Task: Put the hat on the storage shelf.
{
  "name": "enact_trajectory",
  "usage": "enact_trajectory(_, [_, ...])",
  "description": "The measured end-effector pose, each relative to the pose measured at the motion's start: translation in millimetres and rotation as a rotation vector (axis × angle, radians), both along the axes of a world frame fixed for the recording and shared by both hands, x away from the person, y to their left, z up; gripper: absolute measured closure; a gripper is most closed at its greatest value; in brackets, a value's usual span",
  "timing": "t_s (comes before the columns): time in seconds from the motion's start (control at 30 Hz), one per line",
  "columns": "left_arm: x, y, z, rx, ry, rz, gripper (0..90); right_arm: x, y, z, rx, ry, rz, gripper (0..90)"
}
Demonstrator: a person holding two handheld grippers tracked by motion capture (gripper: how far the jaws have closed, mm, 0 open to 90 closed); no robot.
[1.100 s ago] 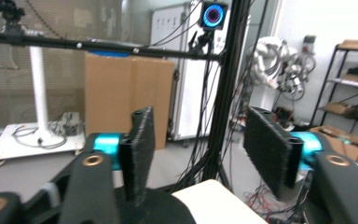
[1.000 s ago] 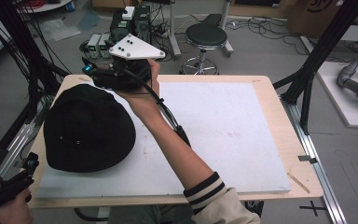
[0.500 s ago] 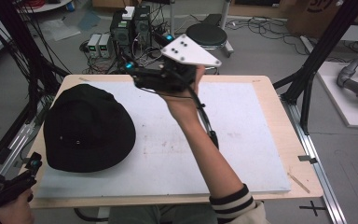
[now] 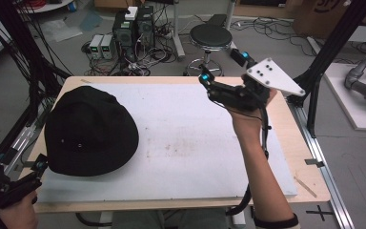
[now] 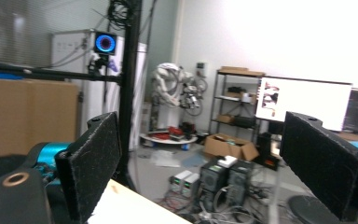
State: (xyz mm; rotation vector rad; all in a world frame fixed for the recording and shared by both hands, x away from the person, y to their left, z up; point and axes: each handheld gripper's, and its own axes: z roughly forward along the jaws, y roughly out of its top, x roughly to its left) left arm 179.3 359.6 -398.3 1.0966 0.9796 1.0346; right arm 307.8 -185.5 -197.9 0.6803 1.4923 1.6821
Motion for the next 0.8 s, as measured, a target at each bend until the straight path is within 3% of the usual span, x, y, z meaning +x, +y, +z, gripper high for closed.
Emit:
enact_trajectory(0.17, [-1.5,-3.3,2.1,0.011,0.006,-0.012,6.2,-9.3,-32.7,-13.2,0.013,0.006,-0.065,12.5])
enact_trajectory(0.43, [-11.3,-9.8,2.0,0.043,0.029,-0.031,6.2,-29.8,-88.8,-50.4,0.040,0.050,-0.155,12.5])
enact_trajectory(0.67, [-13.6,-11.1,1.5,0.064,0.028,-0.030,6.2,-49.2,-126.9,-97.1,0.070,0.057,-0.226,12.5])
enact_trajectory(0.8, [-10.0,-11.0,1.2,0.072,0.028,-0.027,6.2,-55.6,-144.9,-129.1,0.053,0.098,-0.263,12.5])
